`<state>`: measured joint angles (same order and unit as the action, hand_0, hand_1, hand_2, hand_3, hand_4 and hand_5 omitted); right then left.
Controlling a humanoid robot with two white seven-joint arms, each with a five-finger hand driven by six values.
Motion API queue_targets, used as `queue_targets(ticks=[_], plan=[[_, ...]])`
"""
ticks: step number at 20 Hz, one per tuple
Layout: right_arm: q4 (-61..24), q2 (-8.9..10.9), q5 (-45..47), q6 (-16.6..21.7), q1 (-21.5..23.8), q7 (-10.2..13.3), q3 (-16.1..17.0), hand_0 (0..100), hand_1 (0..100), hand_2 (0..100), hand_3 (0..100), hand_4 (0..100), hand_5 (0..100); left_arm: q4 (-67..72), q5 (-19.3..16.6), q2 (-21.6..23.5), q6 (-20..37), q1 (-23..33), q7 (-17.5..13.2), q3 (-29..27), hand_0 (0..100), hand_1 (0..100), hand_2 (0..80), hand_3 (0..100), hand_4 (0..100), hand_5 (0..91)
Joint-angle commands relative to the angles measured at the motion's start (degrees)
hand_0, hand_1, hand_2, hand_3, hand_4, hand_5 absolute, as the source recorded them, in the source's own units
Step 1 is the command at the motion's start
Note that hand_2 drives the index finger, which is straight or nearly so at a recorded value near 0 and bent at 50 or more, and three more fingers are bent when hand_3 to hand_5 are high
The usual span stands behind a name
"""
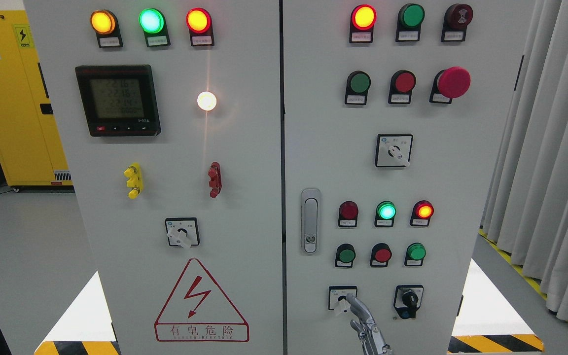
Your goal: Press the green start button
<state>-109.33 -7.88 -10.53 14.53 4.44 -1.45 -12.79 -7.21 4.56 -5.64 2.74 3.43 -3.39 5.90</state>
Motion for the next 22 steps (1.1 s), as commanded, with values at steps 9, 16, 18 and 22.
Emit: queue_targets(ticks=[9,16,18,22], plan=[[2.4,0.23,-10.8,-0.6,-0.7,0.1,0.8,29,69,0,15,28,16,0.0,0.0,0.0,0.0,0.0,0.0,0.0,12,56,0.0,0,0,0.0],[4.2,0.32,-21.4,0.4,-2.9,0.4,5.0,32,70,0,25,43,36,0.0,0.0,0.0,0.0,0.0,0.0,0.1,12,56,0.0,0,0,0.0],[4.6,0.32,-23.3,1.0,-3.8,0.4,5.7,32,70,0,31,47,44,0.0,0.0,0.0,0.0,0.0,0.0,0.0,12,56,0.0,0,0,0.0],[5.2,0.32,-27.7,0.9,-5.3,2.1,6.3,33,73,0,57,69,70,0.0,0.0,0.0,0.0,0.0,0.0,0.0,12,56,0.0,0,0,0.0]])
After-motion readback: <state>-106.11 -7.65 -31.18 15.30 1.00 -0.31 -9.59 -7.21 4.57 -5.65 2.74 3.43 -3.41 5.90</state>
